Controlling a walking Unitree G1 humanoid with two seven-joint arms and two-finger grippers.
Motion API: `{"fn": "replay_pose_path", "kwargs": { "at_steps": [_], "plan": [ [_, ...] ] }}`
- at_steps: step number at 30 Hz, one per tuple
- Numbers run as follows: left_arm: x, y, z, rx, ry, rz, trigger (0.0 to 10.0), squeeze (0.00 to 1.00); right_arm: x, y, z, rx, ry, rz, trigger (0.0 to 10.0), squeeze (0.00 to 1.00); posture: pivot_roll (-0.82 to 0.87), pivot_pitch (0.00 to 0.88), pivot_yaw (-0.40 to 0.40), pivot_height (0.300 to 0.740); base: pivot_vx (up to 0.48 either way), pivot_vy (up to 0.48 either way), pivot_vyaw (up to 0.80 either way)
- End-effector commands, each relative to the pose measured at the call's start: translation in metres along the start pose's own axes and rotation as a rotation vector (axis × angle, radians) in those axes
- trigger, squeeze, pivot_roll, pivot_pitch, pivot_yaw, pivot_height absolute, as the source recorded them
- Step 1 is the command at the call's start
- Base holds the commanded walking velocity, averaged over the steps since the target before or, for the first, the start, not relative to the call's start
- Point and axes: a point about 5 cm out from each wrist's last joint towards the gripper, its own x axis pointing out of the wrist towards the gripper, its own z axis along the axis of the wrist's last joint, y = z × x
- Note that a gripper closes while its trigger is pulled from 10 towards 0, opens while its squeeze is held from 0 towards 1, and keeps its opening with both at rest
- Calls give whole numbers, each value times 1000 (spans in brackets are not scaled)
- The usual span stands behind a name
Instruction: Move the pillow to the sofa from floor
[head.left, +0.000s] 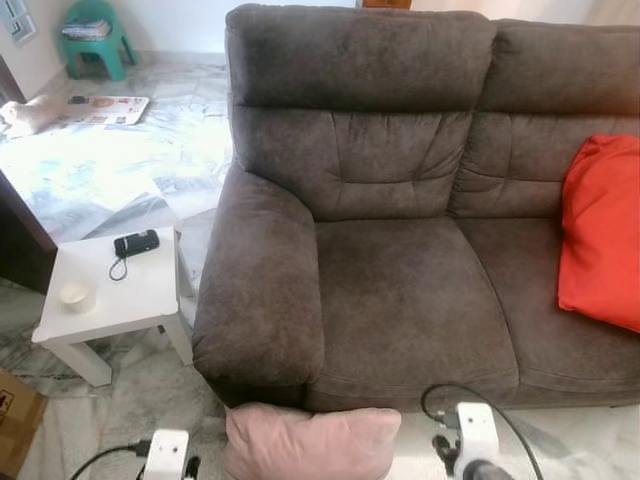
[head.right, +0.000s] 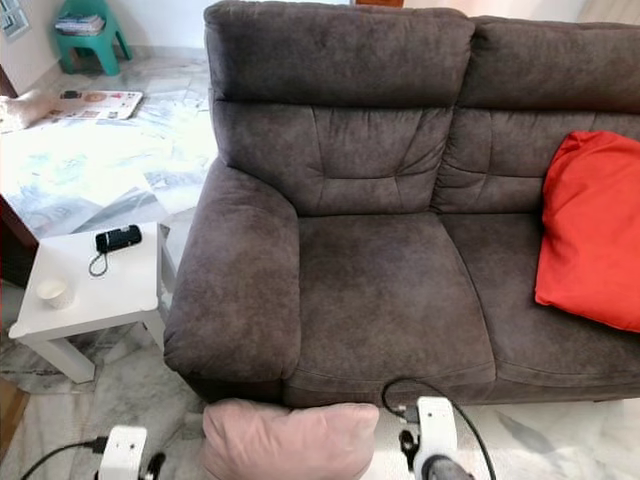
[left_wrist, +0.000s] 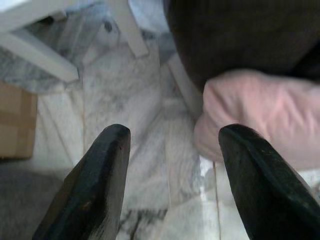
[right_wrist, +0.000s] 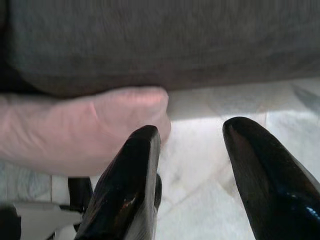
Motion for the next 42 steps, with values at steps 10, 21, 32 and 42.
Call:
{"fn": "replay_pose_path", "kwargs": {
  "at_steps": [10,21,32,42],
  "plan": [
    [-3,2,-4,4,-5,22,10000,0,1,4,2,26,-16,7,10000,0,58,56,-25,740,0,0,0],
    [-2,2,-1,6,-19,28,10000,0,1,4,2,26,-17,9,10000,0,58,60,-28,740,0,-129,0],
    [-2,-1,18,-20,-150,27,10000,0,3,6,23,44,-130,25,10000,0,62,70,-33,740,0,0,0],
    [-6,3,102,-94,-580,51,10000,0,-1,18,101,73,-512,106,10000,0,60,75,-30,740,0,0,0]
  ]
}}
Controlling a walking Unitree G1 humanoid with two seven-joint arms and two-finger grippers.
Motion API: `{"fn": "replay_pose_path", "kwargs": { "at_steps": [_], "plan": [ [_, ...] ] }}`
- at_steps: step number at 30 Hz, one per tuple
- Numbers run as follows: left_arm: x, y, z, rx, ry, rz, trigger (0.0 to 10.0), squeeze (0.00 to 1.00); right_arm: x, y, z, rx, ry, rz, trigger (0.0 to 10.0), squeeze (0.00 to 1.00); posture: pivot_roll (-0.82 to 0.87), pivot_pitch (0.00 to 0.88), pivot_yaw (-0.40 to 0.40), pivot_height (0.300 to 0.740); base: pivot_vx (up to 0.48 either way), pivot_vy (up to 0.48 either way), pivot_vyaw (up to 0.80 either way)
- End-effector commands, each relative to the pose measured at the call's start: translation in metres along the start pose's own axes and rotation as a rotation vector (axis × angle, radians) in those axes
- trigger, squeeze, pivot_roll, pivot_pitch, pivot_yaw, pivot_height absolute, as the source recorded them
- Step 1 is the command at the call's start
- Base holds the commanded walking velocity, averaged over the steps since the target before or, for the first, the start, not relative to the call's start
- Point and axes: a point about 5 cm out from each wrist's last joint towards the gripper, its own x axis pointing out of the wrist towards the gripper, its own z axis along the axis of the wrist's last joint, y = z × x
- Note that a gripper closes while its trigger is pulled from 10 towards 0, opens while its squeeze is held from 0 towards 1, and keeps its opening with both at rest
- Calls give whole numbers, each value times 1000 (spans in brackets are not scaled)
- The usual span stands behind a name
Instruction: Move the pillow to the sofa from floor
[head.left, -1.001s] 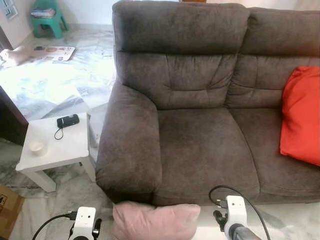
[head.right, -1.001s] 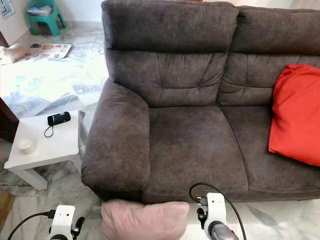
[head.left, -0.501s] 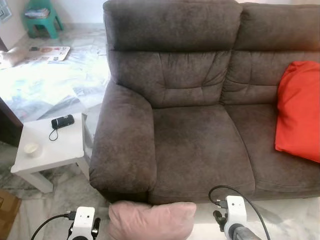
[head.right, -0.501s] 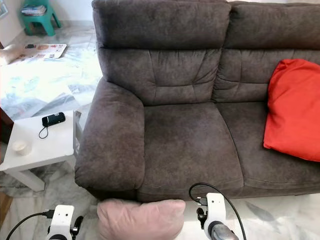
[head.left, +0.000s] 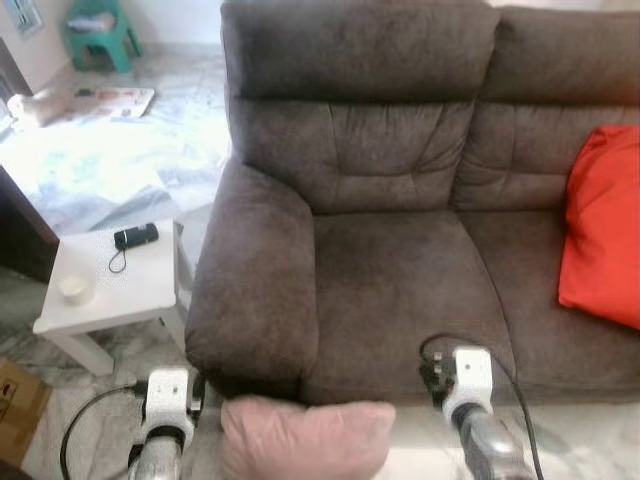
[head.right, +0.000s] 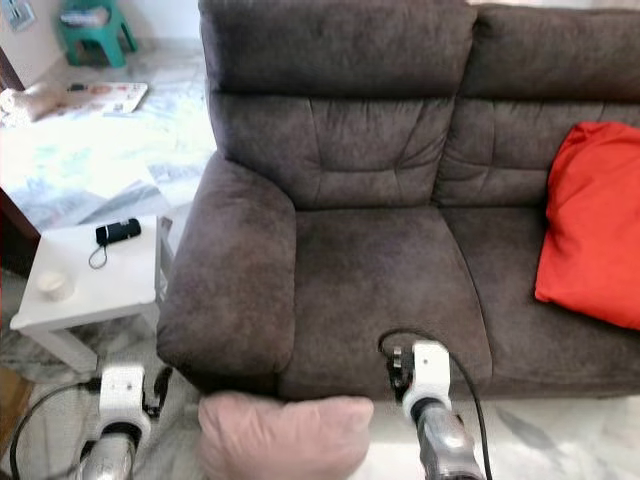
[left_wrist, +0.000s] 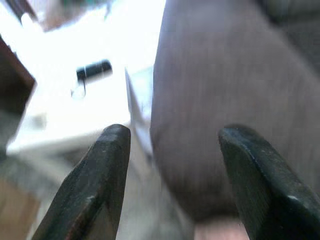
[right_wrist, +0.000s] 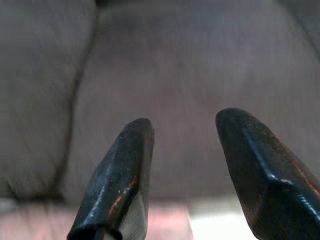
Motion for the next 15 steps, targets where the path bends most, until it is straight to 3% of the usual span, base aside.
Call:
{"fn": "replay_pose_path", "kwargs": {
  "at_steps": [1,5,11,15],
  "plan": [
    [2,-3,12,-13,-59,-6,10000,0,3,2,15,24,-87,6,10000,0,60,75,-30,740,0,0,0],
    [9,-11,42,28,-193,-48,10000,0,9,10,48,6,-257,27,10000,0,62,56,-30,740,0,0,0],
    [13,-10,86,-2,-351,-22,10000,0,4,22,93,-39,-482,69,10000,0,67,25,-25,740,0,0,0],
    [11,-17,95,20,-376,-66,10000,0,-1,34,111,-48,-567,96,10000,0,55,0,-16,740,0,0,0]
  ]
}}
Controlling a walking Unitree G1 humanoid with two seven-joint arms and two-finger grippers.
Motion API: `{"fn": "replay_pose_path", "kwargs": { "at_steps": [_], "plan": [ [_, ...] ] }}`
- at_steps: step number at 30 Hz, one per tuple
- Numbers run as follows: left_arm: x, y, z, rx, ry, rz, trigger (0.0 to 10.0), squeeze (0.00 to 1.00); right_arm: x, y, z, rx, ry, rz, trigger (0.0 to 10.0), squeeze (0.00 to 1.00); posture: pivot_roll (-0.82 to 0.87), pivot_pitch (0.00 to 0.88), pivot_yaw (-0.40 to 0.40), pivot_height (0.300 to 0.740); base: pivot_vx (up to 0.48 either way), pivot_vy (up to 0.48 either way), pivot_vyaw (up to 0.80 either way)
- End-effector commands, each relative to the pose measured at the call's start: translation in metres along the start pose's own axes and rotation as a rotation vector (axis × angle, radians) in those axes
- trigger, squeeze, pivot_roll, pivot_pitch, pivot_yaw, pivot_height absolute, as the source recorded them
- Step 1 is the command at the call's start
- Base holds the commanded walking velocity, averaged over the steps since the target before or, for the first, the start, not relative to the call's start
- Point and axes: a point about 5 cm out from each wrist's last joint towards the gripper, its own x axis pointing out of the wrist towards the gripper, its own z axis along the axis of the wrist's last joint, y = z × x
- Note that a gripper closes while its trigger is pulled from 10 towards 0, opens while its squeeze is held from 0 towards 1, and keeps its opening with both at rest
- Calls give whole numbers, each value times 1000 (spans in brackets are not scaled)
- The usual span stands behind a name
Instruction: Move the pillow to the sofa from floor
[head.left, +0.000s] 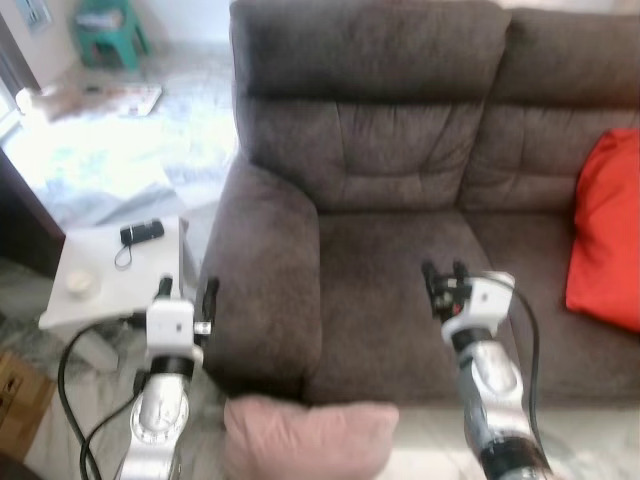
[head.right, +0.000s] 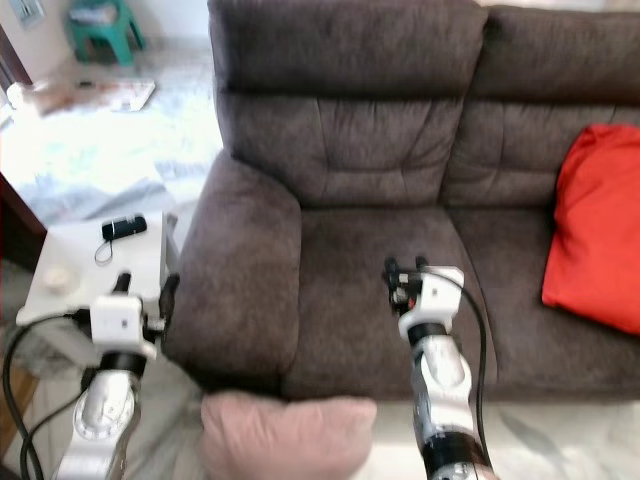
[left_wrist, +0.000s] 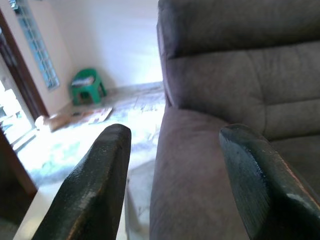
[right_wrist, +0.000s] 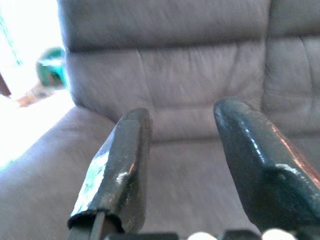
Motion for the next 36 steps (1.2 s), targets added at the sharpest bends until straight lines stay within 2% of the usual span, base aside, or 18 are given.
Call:
{"fn": "replay_pose_path", "kwargs": {
  "at_steps": [1,5,7,10,12,22,29,36],
  "plan": [
    [-4,-5,1,10,17,-24,10000,0,1,6,11,-15,-43,14,10000,0,53,0,-16,740,0,0,0],
    [-6,-1,4,11,18,-6,10000,0,-4,7,16,-24,-59,21,10000,0,52,0,-15,740,0,0,0],
    [-8,3,6,13,23,2,10000,0,-13,10,16,-35,-54,65,10000,0,47,0,-8,740,0,0,0],
    [-7,3,8,18,29,-6,10000,0,-23,5,12,-55,-24,83,10000,0,39,0,1,740,0,0,0],
    [-6,3,8,19,32,-7,10000,0,-24,3,13,-58,-21,80,10000,0,31,0,5,740,0,0,0],
    [-5,1,10,13,49,-13,10000,0,-15,6,24,-59,-43,118,10000,0,17,0,16,740,0,0,0],
    [-3,4,10,14,66,-6,10000,0,-3,11,31,-32,-62,105,10000,0,26,0,14,740,0,0,0],
    [1,6,13,19,65,7,10000,0,-2,16,28,-12,-32,93,10000,0,45,17,-5,740,0,0,0]
  ]
}}
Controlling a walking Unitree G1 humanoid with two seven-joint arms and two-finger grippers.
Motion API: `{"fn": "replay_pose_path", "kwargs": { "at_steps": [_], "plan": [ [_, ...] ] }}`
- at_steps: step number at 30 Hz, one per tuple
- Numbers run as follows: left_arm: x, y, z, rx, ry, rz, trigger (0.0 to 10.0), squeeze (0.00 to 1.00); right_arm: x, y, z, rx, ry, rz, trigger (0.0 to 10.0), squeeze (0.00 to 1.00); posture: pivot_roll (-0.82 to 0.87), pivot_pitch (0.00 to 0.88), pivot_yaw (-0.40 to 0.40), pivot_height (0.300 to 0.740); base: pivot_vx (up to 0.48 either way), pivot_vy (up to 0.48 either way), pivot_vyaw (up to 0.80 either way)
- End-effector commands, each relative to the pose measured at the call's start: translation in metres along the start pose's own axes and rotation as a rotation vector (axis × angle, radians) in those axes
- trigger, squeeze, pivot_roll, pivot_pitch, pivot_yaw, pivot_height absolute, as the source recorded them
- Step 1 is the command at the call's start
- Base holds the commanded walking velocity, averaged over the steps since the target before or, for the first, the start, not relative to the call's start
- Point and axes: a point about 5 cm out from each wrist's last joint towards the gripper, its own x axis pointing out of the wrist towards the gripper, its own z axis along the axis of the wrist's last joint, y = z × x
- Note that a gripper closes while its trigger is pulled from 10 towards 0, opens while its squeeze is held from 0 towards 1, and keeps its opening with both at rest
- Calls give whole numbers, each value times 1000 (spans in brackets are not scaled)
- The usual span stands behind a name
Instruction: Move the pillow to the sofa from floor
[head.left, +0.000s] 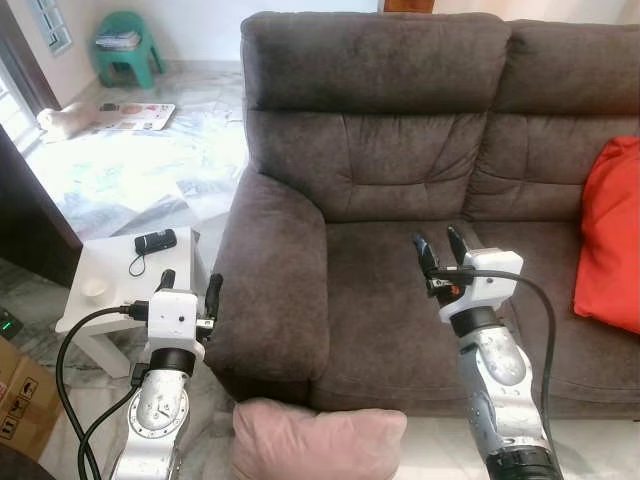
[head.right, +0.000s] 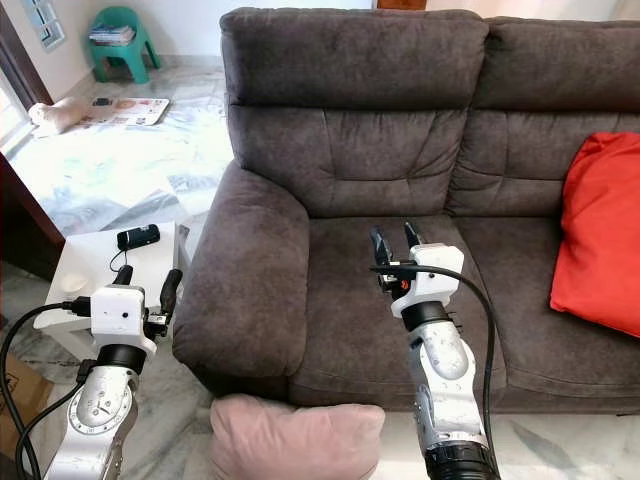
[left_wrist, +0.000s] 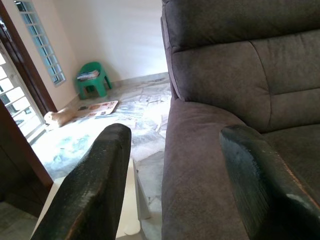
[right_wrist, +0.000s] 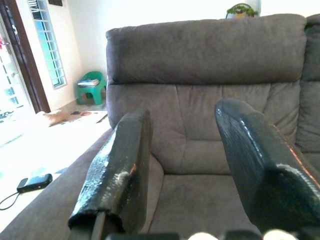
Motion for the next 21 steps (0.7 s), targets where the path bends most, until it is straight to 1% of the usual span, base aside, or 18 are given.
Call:
{"fn": "replay_pose_path", "kwargs": {
  "at_steps": [1,6,9,15,21],
  "plan": [
    [4,3,8,5,-25,12,10000,0,2,1,0,8,10,0,10000,0,45,17,-5,740,0,0,0],
    [4,8,8,12,-18,28,10000,0,6,3,1,6,27,1,10000,0,49,42,-10,740,0,0,0],
    [4,7,8,8,-16,26,10000,0,8,2,1,6,30,1,10000,0,52,50,-12,740,0,0,0],
    [4,6,10,10,-18,23,10000,0,10,5,1,6,39,16,10000,0,55,54,-12,700,0,0,0],
    [5,7,11,12,-20,23,10000,0,9,4,2,1,28,18,10000,0,54,55,-12,695,0,0,0]
  ]
}}
